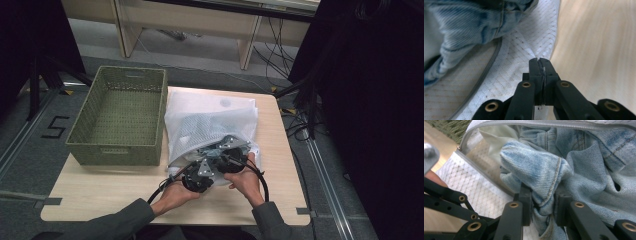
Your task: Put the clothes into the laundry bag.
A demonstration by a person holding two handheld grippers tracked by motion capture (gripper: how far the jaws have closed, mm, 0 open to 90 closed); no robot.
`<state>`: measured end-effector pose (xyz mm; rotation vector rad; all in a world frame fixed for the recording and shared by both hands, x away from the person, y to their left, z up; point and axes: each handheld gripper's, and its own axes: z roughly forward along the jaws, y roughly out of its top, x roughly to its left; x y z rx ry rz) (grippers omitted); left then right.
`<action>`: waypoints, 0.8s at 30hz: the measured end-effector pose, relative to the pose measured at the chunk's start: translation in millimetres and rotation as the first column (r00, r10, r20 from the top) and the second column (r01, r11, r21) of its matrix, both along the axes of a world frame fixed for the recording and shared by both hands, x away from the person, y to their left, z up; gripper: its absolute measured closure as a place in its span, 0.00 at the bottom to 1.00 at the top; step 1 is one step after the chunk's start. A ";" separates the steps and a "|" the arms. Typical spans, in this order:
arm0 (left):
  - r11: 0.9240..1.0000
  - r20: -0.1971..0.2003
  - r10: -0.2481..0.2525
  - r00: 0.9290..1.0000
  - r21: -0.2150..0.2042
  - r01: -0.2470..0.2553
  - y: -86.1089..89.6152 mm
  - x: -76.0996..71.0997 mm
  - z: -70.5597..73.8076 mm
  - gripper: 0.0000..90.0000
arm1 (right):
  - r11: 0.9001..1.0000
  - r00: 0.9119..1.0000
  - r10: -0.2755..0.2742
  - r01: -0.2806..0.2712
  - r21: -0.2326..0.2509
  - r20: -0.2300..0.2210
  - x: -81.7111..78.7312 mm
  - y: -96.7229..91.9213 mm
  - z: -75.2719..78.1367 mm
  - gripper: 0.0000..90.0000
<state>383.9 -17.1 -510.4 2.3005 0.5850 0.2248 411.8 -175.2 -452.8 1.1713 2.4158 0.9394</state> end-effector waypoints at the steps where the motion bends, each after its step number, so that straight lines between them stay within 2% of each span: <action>1: 1.000 0.000 0.000 1.000 0.000 0.000 0.0 0.0 0.0 0.98 | 1.000 1.000 0.000 0.000 0.000 0.000 0.0 0.0 0.0 0.82; 2: 1.000 -0.008 0.004 1.000 -0.012 -0.004 2.6 -3.2 0.0 0.98 | 1.000 0.999 0.003 -0.003 0.007 0.042 -0.6 0.6 -3.0 0.82; 3: 1.000 -0.032 0.004 0.999 -0.021 -0.005 4.3 -6.0 0.3 0.98 | 1.000 1.000 0.008 -0.008 -0.007 -0.002 -6.0 -0.4 0.7 0.82; 4: 0.999 -0.037 -0.036 0.999 0.012 0.036 9.7 -7.3 1.9 0.99 | 1.000 1.000 0.018 -0.018 0.001 0.002 -10.1 0.5 -2.8 0.82; 5: 1.000 -0.039 -0.004 0.999 -0.018 0.003 8.7 -10.4 0.0 0.99 | 1.000 1.000 0.017 -0.017 0.003 -0.013 -11.3 2.2 -4.6 0.82; 6: 1.000 -0.039 -0.004 0.999 -0.018 0.003 8.7 -10.4 0.0 0.99 | 1.000 1.000 0.014 -0.014 -0.001 -0.028 -12.3 5.8 -8.5 0.82; 7: 1.000 -0.025 -0.010 1.000 -0.012 0.010 8.8 -14.0 0.4 0.99 | 0.998 0.998 0.051 -0.052 -0.035 -0.044 -10.7 6.9 -13.8 0.82; 8: 0.999 -0.013 -0.033 0.999 -0.005 0.032 9.6 -13.8 0.7 0.99 | 0.999 0.999 0.038 -0.039 -0.025 -0.037 -9.9 11.2 -19.5 0.82; 9: 1.000 -0.022 -0.014 1.000 0.001 0.015 10.5 -15.3 1.1 0.99 | 0.998 0.997 0.042 -0.045 -0.043 -0.059 -8.2 13.8 -22.0 0.83; 10: 1.000 -0.026 0.001 1.000 -0.014 -0.001 10.1 -17.0 0.6 0.99 | 0.999 0.999 0.035 -0.036 -0.040 -0.031 -5.5 18.2 -27.7 0.83; 11: 1.000 -0.026 0.001 1.000 -0.014 -0.001 10.1 -17.0 0.6 0.99 | 0.998 0.998 0.040 -0.042 -0.054 -0.041 -2.4 20.6 -27.8 0.83; 12: 0.999 -0.020 -0.032 0.999 -0.001 0.032 11.8 -15.1 1.1 0.99 | 0.999 0.999 0.014 -0.015 -0.041 -0.031 1.6 25.2 -28.2 0.83; 13: 1.000 -0.036 -0.005 0.999 -0.024 0.004 10.9 -17.4 0.0 0.99 | 0.998 1.000 0.015 -0.015 -0.056 -0.001 6.2 26.2 -27.7 0.83; 14: 1.000 -0.030 -0.008 1.000 -0.023 0.008 11.4 -17.2 -0.1 0.99 | 0.998 1.000 -0.006 0.008 -0.061 0.023 10.6 29.8 -28.3 0.83; 15: 1.000 -0.033 -0.020 0.999 0.011 0.021 13.7 -17.2 1.9 0.99 | 0.997 0.997 -0.013 0.018 -0.073 0.073 17.2 32.4 -30.9 0.83; 16: 1.000 -0.033 -0.020 0.999 0.011 0.021 13.7 -17.2 1.9 0.99 | 0.997 0.997 -0.013 0.018 -0.073 0.073 17.2 32.4 -30.9 0.83; 17: 0.999 -0.040 -0.041 0.998 0.018 0.042 14.9 -16.4 2.0 0.99 | 0.997 0.997 -0.028 0.033 -0.072 0.070 22.5 35.0 -29.7 0.83; 18: 0.999 -0.051 -0.010 0.999 -0.032 0.008 12.7 -18.8 -0.2 0.99 | 0.995 0.991 -0.062 0.071 -0.075 0.117 37.5 36.3 -26.1 0.83; 19: 0.999 -0.051 -0.010 0.999 -0.032 0.008 12.7 -18.8 -0.2 0.99 | 0.994 0.989 -0.074 0.083 -0.065 0.129 42.6 35.5 -24.7 0.83; 20: 0.999 -0.049 -0.043 0.998 0.008 0.043 16.0 -17.0 1.8 0.99 | 0.994 0.984 -0.096 0.103 -0.042 0.153 50.2 33.8 -24.2 0.83; 22: 0.999 -0.053 -0.044 0.998 0.012 0.044 16.5 -18.1 2.1 0.99 | 0.994 0.985 -0.098 0.104 -0.035 0.145 55.6 28.9 -22.9 0.83; 23: 0.999 -0.045 -0.050 0.998 0.016 0.051 16.8 -17.9 2.6 0.99 | 0.995 0.989 -0.094 0.098 -0.022 0.116 56.2 26.9 -24.8 0.83; 24: 0.999 -0.048 -0.051 0.998 0.014 0.052 17.1 -17.9 2.4 0.99 | 0.996 0.990 -0.082 0.086 -0.027 0.116 55.5 24.7 -26.3 0.82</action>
